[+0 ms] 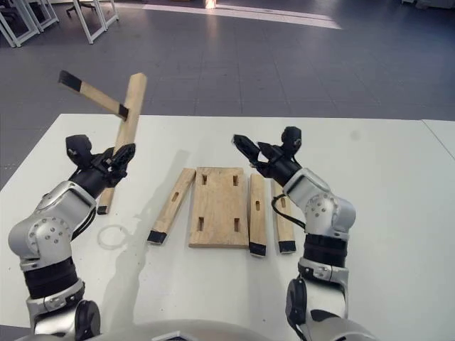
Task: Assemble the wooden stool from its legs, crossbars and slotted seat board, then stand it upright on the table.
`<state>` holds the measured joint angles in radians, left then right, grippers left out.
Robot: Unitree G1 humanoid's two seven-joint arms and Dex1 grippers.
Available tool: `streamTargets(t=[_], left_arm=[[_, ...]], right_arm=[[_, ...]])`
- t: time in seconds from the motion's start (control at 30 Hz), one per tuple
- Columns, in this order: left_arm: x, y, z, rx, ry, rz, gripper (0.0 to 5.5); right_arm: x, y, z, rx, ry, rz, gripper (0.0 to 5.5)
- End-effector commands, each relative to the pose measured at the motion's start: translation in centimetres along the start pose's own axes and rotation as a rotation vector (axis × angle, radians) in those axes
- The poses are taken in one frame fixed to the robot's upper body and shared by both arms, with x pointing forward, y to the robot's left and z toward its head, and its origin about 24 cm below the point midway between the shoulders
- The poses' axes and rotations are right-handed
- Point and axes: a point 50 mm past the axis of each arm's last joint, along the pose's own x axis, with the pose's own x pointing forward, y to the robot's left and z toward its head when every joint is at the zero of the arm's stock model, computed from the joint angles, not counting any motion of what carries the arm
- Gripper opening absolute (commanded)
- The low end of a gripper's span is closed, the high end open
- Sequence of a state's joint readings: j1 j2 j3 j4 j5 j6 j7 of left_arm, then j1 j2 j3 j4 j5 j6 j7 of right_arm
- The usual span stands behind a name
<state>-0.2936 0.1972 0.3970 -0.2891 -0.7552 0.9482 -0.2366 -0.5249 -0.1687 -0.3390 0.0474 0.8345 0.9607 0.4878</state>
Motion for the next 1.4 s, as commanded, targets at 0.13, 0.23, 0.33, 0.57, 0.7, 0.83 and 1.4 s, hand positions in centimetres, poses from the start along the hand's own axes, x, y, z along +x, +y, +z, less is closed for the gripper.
streamTargets(t=[0.13,0.23,0.33,0.57,0.7,0.83,1.4], left_arm=[[1.6,-5.5,2.6,-0.333,0.022,-0.613,2.05],[1.5,-6.6,3.1,-0.364,0.038,-0.699,2.05],[1.4,-7.6,2.4,-0.365,0.082,-0.741,2.05],[1.0,-8.6,0.1,-0.381,0.177,-0.769,2.05],[0.9,-8.3,-0.9,-0.385,0.205,-0.747,2.05],[0.7,-8.0,-1.5,-0.374,0.231,-0.728,2.05],[0.4,-5.7,-2.2,-0.335,0.258,-0.657,2.05]], right_arm=[[2.1,4.5,3.5,0.14,0.127,0.46,5.5],[2.5,5.1,3.6,0.141,0.146,0.493,5.5],[2.8,5.6,3.7,0.142,0.15,0.522,5.5],[3.4,6.6,3.9,0.169,0.163,0.585,5.5],[3.2,6.7,3.6,0.207,0.195,0.608,5.5],[2.6,6.9,3.5,0.258,0.234,0.658,4.75],[1.3,7.9,5.0,0.301,0.299,0.795,2.37]])
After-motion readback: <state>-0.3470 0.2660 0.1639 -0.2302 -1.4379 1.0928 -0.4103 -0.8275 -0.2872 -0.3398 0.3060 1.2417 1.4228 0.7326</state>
